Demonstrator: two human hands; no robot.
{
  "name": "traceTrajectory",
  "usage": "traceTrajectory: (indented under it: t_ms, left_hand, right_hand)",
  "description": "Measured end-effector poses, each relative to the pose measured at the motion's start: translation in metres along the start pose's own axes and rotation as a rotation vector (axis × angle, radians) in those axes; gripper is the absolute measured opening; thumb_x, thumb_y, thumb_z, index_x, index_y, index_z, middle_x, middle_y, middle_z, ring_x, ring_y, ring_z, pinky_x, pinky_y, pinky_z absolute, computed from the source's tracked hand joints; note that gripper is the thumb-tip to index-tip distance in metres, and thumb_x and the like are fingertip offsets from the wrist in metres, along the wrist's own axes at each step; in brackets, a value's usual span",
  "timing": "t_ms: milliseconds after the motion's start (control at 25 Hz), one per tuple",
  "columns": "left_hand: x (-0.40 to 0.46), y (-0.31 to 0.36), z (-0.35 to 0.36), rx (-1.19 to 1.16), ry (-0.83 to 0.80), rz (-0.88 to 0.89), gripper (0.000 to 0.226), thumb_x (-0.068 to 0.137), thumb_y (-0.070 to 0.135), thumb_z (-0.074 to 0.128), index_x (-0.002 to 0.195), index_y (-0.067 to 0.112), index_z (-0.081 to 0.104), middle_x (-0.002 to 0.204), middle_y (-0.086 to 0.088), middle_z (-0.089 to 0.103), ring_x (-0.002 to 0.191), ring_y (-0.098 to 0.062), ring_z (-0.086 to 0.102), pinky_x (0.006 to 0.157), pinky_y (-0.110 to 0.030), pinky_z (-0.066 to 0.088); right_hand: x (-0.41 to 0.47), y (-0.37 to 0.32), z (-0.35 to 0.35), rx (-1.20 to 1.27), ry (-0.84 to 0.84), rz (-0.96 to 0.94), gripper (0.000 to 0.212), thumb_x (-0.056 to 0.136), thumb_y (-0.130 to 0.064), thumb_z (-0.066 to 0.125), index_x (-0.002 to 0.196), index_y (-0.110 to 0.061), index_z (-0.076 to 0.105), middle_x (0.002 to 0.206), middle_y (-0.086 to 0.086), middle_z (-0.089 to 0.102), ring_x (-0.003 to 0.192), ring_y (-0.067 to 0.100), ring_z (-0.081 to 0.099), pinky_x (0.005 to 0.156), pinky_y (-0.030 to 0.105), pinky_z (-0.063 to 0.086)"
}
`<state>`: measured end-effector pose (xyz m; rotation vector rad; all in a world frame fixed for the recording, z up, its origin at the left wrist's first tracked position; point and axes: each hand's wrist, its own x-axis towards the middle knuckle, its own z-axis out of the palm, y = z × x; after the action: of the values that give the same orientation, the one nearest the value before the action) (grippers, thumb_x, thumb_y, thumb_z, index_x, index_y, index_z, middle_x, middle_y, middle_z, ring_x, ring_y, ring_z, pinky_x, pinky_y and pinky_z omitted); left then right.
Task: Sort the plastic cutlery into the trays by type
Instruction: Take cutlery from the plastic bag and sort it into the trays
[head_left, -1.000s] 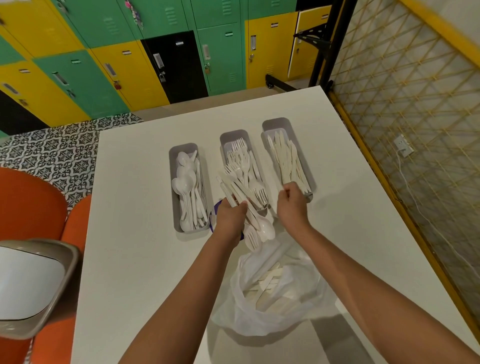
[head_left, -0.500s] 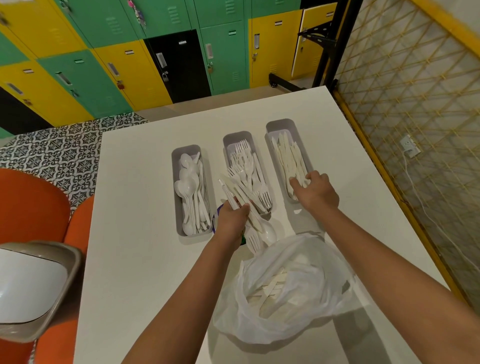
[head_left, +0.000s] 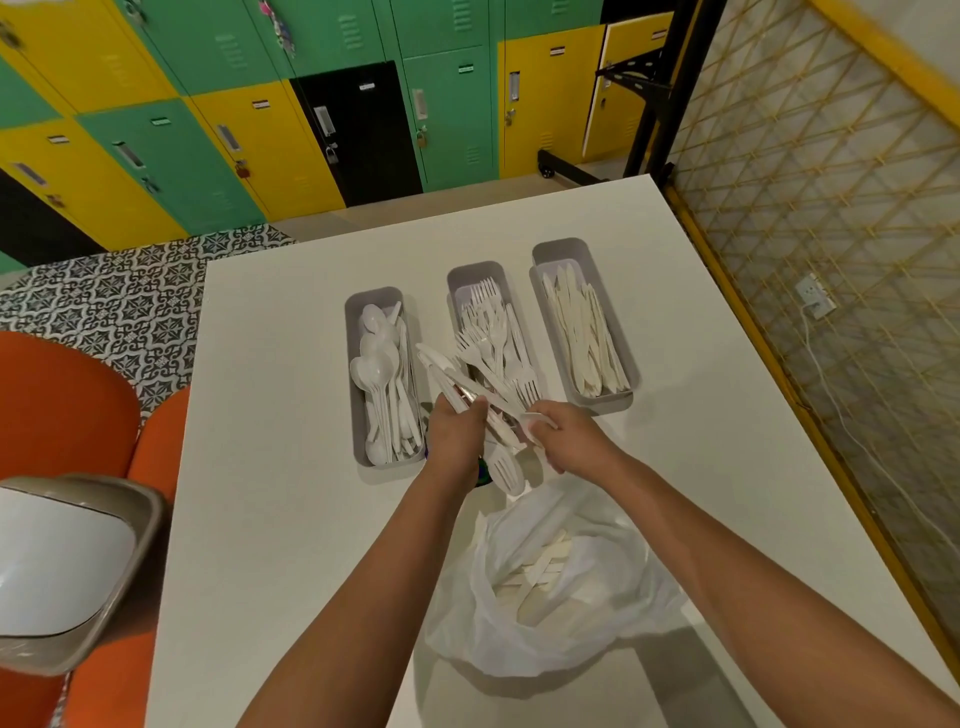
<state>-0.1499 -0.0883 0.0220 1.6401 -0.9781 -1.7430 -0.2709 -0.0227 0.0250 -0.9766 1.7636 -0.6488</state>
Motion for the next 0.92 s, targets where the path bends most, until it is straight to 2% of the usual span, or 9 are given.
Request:
traceTrajectory:
  t_ms: [160, 240, 320, 400, 480, 600, 680, 800, 920]
  left_hand:
    - [-0.007, -0.001, -0.013, -0.094, 0.027, 0.003, 0.014, 0.096, 0.005, 0.046, 0.100, 0.015, 0.055, 0.098, -0.009, 0.067, 0.084, -0.020, 0.066, 0.086, -0.042, 0.054]
    - [-0.007, -0.003, -0.024, -0.115, 0.067, 0.015, 0.018, 0.096, 0.003, 0.045, 0.093, 0.017, 0.056, 0.096, -0.008, 0.065, 0.083, -0.022, 0.065, 0.086, -0.042, 0.053]
    - [-0.009, -0.005, -0.038, -0.162, 0.103, 0.016, 0.020, 0.095, 0.002, 0.046, 0.088, 0.017, 0.057, 0.090, -0.008, 0.064, 0.075, -0.018, 0.065, 0.079, -0.037, 0.054]
    - [-0.011, -0.007, -0.054, -0.215, 0.145, 0.013, 0.017, 0.094, 0.001, 0.048, 0.089, 0.015, 0.056, 0.082, -0.006, 0.063, 0.062, -0.010, 0.065, 0.068, -0.029, 0.054]
    - [-0.012, -0.007, -0.073, -0.258, 0.199, 0.006, 0.013, 0.092, 0.002, 0.051, 0.100, 0.012, 0.056, 0.084, -0.006, 0.064, 0.061, -0.010, 0.065, 0.065, -0.027, 0.055]
    - [-0.013, -0.010, -0.094, -0.242, 0.245, -0.009, 0.017, 0.092, 0.004, 0.053, 0.108, 0.006, 0.057, 0.090, -0.008, 0.066, 0.072, -0.014, 0.065, 0.070, -0.028, 0.055]
    - [-0.010, -0.015, -0.104, -0.231, 0.264, -0.017, 0.026, 0.092, 0.005, 0.054, 0.117, 0.005, 0.056, 0.095, -0.007, 0.066, 0.079, -0.016, 0.066, 0.079, -0.031, 0.055]
    - [-0.007, -0.018, -0.116, -0.269, 0.276, -0.038, 0.030, 0.093, 0.005, 0.053, 0.123, 0.003, 0.052, 0.106, -0.011, 0.065, 0.086, -0.018, 0.066, 0.091, -0.039, 0.053]
    - [-0.007, -0.017, -0.119, -0.301, 0.270, -0.046, 0.026, 0.094, 0.005, 0.052, 0.120, 0.005, 0.052, 0.106, -0.012, 0.065, 0.083, -0.017, 0.065, 0.091, -0.039, 0.052]
  right_hand:
    - [0.000, -0.008, 0.009, -0.085, 0.072, -0.036, 0.021, 0.097, -0.016, 0.034, 0.084, -0.005, 0.046, 0.074, 0.007, 0.047, 0.070, 0.021, 0.045, 0.058, 0.030, 0.030]
    - [0.001, -0.017, 0.019, -0.106, 0.097, -0.038, 0.019, 0.095, -0.014, 0.032, 0.082, -0.006, 0.043, 0.075, 0.008, 0.046, 0.072, 0.022, 0.044, 0.062, 0.032, 0.030]
    - [0.008, -0.026, 0.033, -0.125, 0.077, -0.027, 0.014, 0.094, -0.013, 0.031, 0.085, -0.007, 0.041, 0.081, 0.010, 0.048, 0.076, 0.024, 0.045, 0.066, 0.033, 0.033]
    - [0.015, -0.036, 0.048, -0.195, 0.046, -0.020, 0.011, 0.095, -0.015, 0.030, 0.088, -0.011, 0.038, 0.078, 0.005, 0.046, 0.078, 0.024, 0.046, 0.070, 0.034, 0.033]
    - [0.024, -0.049, 0.065, -0.252, 0.028, -0.035, 0.012, 0.096, -0.016, 0.030, 0.086, -0.012, 0.036, 0.070, 0.000, 0.040, 0.072, 0.022, 0.043, 0.063, 0.032, 0.031]
    - [0.034, -0.063, 0.085, -0.240, 0.031, -0.054, 0.022, 0.097, -0.017, 0.029, 0.077, -0.013, 0.034, 0.069, 0.000, 0.038, 0.063, 0.017, 0.039, 0.055, 0.031, 0.028]
    - [0.043, -0.069, 0.098, -0.244, 0.055, -0.037, 0.017, 0.099, -0.018, 0.029, 0.090, -0.008, 0.039, 0.075, 0.004, 0.045, 0.070, 0.021, 0.045, 0.062, 0.032, 0.035]
    - [0.056, -0.078, 0.114, -0.240, 0.121, 0.007, 0.024, 0.099, -0.019, 0.027, 0.108, -0.003, 0.043, 0.099, 0.018, 0.057, 0.086, 0.029, 0.053, 0.070, 0.036, 0.040]
    - [0.068, -0.088, 0.120, -0.219, 0.175, 0.055, 0.030, 0.100, -0.020, 0.028, 0.119, -0.002, 0.041, 0.113, 0.018, 0.059, 0.098, 0.033, 0.058, 0.072, 0.036, 0.043]
